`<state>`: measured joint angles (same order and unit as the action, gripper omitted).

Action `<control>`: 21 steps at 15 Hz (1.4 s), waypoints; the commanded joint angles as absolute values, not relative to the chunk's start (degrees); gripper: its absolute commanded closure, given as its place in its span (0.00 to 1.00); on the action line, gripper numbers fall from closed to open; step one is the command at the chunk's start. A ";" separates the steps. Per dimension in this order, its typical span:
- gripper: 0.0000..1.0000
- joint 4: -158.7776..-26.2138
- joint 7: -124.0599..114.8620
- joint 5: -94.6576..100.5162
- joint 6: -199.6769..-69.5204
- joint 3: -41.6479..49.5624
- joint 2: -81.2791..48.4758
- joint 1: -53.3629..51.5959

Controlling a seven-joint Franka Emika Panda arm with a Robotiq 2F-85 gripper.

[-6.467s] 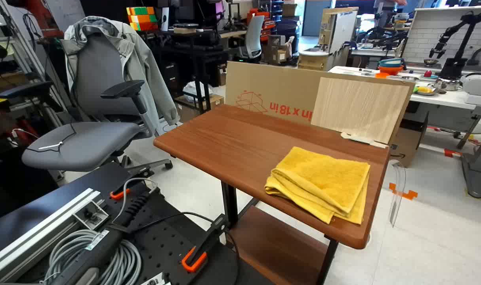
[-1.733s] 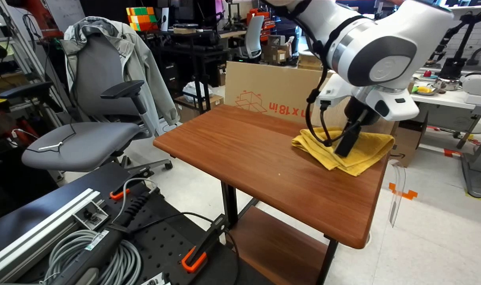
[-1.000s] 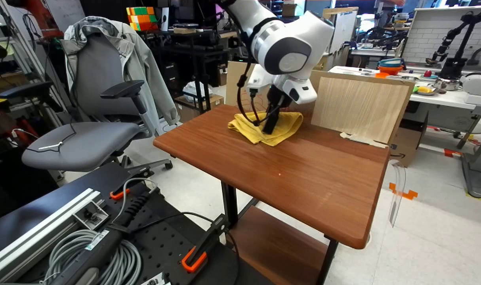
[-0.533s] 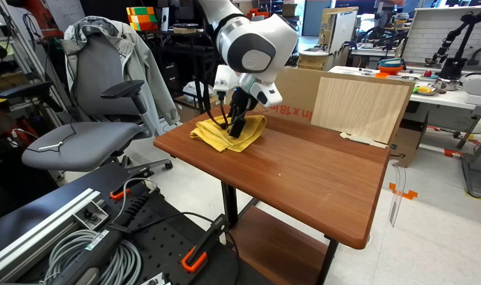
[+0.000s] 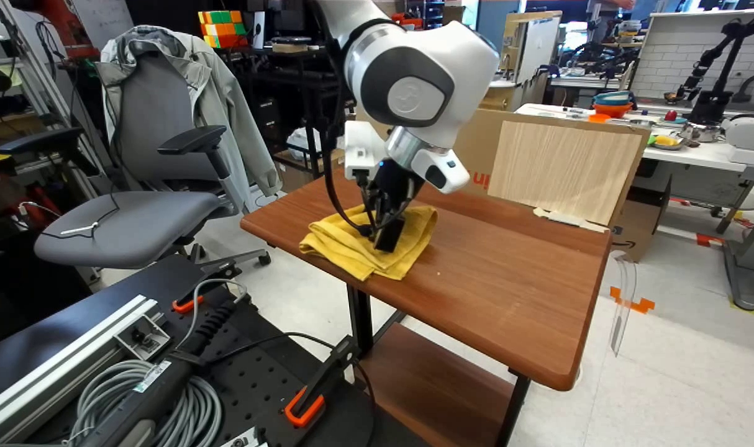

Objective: Use the yellow towel to wipe the table

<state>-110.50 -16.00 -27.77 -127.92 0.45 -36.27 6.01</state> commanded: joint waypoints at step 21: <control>0.00 -99.90 -22.27 -32.64 -130.78 -3.40 -41.93 6.91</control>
<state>-95.06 -26.99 -28.64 -129.88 0.59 -45.21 6.53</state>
